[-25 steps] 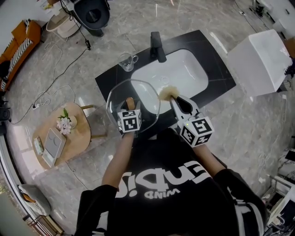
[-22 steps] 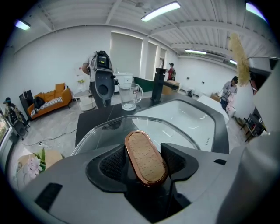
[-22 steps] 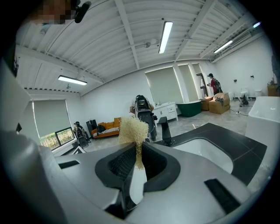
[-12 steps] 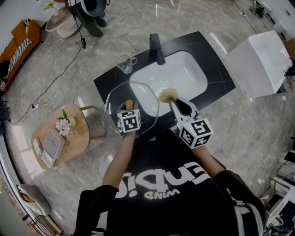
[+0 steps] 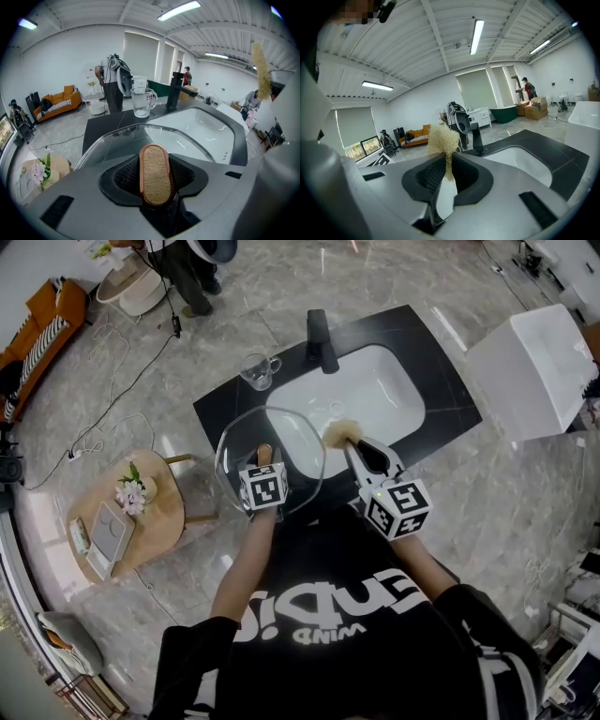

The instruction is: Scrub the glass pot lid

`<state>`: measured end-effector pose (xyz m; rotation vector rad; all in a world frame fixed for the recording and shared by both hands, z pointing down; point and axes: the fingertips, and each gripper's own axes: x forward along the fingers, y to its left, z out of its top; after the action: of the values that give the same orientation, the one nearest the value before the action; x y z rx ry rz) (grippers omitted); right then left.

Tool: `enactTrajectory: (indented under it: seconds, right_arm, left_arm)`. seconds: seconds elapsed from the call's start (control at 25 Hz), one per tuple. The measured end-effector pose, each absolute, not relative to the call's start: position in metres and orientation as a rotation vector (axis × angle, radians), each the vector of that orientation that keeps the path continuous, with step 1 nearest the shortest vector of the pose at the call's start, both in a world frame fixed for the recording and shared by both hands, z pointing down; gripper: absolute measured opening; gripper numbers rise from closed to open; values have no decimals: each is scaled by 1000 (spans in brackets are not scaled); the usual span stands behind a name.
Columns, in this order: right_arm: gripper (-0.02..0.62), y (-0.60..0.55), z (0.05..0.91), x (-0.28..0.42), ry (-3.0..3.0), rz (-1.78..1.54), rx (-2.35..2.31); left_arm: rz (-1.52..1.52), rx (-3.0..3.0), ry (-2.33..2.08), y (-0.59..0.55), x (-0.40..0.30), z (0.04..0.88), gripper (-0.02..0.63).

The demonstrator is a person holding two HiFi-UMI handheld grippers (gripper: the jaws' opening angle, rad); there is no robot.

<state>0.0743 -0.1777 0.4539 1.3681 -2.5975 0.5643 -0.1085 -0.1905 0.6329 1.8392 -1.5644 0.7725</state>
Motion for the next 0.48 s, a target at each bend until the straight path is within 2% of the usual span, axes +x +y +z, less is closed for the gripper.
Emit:
enactTrajectory:
  seconds: [0.48]
  right_arm:
    - [37, -182, 452, 80, -2593, 550, 1384]
  left_arm:
    - [768, 1903, -1557, -179, -111, 602, 176]
